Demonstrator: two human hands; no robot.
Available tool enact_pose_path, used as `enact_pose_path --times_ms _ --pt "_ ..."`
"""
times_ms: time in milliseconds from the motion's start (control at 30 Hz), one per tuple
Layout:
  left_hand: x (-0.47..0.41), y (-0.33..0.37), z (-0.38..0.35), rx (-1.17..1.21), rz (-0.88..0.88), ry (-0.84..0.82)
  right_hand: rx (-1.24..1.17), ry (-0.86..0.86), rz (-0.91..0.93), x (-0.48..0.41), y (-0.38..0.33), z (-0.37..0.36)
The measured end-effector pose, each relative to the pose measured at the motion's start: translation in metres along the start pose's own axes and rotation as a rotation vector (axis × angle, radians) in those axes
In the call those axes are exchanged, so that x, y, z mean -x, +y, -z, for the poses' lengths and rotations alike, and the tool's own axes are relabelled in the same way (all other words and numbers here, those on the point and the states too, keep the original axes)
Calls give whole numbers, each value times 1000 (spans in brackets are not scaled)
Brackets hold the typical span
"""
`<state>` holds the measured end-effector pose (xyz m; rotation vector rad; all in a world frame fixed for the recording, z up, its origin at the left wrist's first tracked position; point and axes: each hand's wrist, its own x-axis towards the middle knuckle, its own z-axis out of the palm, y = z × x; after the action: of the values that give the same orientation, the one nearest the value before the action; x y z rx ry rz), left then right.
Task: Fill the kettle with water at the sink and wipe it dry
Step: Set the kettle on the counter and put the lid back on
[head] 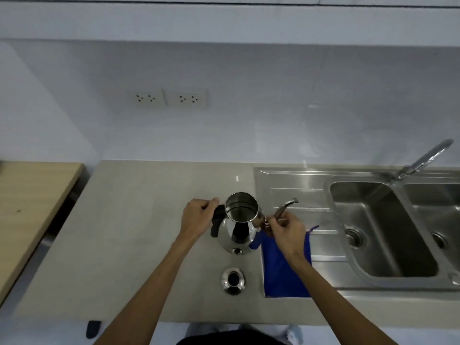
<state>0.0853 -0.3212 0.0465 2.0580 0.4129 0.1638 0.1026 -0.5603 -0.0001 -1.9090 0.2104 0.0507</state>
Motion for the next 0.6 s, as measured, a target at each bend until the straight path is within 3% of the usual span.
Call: enact_pose_path --times_ms 300,600 --pt "-22 -76 59 -6 84 -18 129 -121 12 -10 -5 -96" --pt "-33 -123 80 -6 146 -29 221 -171 -3 -14 -4 -143"
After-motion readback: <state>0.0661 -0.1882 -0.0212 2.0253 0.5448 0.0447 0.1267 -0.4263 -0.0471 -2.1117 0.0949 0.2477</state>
